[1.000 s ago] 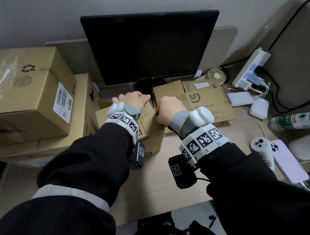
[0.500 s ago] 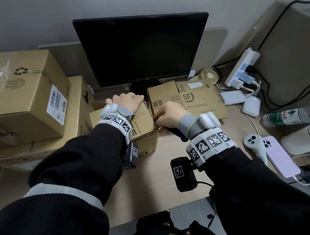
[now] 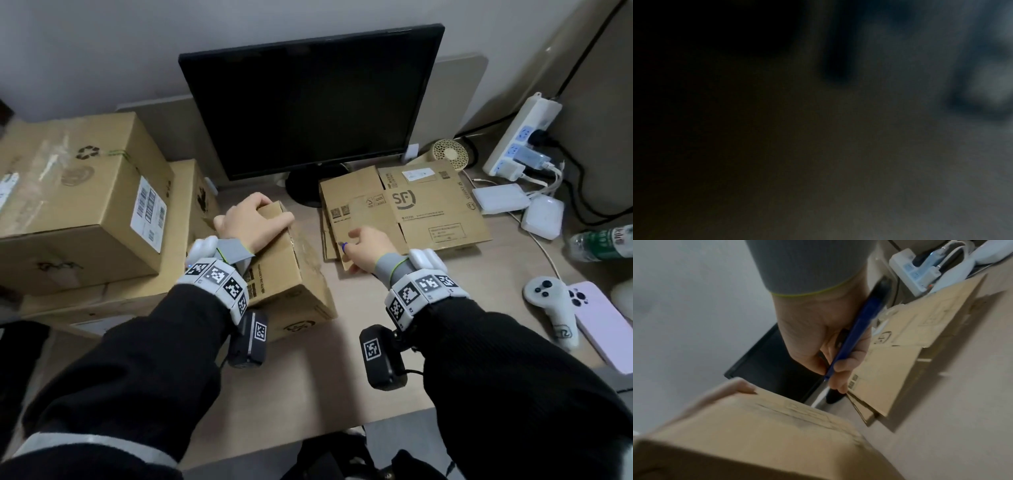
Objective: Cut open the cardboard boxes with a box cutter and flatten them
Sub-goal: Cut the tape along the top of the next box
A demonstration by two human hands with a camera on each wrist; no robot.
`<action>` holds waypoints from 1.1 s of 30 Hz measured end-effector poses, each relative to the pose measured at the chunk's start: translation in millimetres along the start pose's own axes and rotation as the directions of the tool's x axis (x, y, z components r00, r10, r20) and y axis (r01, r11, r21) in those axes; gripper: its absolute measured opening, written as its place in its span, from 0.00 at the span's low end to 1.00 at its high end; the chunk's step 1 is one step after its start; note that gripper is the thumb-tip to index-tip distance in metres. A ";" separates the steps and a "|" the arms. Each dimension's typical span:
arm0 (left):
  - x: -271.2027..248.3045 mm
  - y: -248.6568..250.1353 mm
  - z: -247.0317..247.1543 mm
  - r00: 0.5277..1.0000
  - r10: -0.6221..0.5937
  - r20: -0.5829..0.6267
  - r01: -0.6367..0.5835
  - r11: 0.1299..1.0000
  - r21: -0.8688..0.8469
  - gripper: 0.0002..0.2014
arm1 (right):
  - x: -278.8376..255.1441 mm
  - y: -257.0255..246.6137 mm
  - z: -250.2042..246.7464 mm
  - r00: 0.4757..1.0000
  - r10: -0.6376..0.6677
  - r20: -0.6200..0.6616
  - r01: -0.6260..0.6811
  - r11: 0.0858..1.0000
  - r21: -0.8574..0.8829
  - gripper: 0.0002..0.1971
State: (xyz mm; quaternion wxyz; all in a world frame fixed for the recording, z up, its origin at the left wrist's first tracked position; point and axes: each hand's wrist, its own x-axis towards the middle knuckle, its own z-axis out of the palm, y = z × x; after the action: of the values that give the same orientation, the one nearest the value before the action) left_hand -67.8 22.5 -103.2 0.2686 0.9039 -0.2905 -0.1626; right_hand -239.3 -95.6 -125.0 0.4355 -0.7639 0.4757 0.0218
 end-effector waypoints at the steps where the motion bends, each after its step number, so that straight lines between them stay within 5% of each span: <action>1: -0.6 -3.8 -2.6 1.000 0.007 0.003 -0.006 0.999 -0.053 0.17 | 3.2 5.7 5.4 0.999 0.042 0.015 -0.042 0.999 0.021 0.22; 5: -7.0 -12.9 -12.3 0.992 0.116 0.041 -0.101 0.956 -0.276 0.14 | 12.8 23.3 29.8 0.977 0.194 0.084 -0.203 0.972 0.122 0.16; 8: -15.3 -14.9 -13.8 0.991 0.124 -0.058 -0.136 0.849 -0.511 0.09 | 17.8 33.8 43.8 0.975 0.220 0.041 -0.223 0.970 0.098 0.16; 13: -32.3 -18.0 -8.8 0.984 0.173 0.053 -0.135 0.898 -0.418 0.20 | 21.0 43.6 44.3 0.974 0.228 0.017 -0.227 0.959 0.170 0.14; 19: -22.5 -17.8 -6.9 0.980 0.129 0.154 -0.041 0.880 -0.473 0.25 | 15.8 36.1 -4.6 0.965 0.142 -0.219 -0.117 0.986 0.123 0.14; 24: -11.0 -30.4 -4.4 0.944 0.106 0.312 0.006 0.941 -0.339 0.16 | 1.3 30.7 -24.8 0.974 0.088 -0.210 -0.025 0.957 0.288 0.12; 29: -3.1 -33.7 -4.9 0.896 0.131 0.424 -0.138 0.990 -0.014 0.02 | -11.0 25.2 -14.1 0.998 0.032 -0.047 -0.011 0.922 0.387 0.10; 33: -2.7 -14.9 -3.2 0.837 0.112 0.536 -0.199 0.974 0.108 0.07 | -13.5 27.8 -10.3 0.999 0.027 0.024 -0.035 0.909 0.415 0.11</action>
State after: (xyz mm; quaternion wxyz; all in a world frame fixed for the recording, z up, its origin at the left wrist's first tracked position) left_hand -61.9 35.6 -108.9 0.1182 0.8165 -0.4375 -0.3577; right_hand -271.3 -97.8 -130.5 0.5916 -0.6460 0.4778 -0.0662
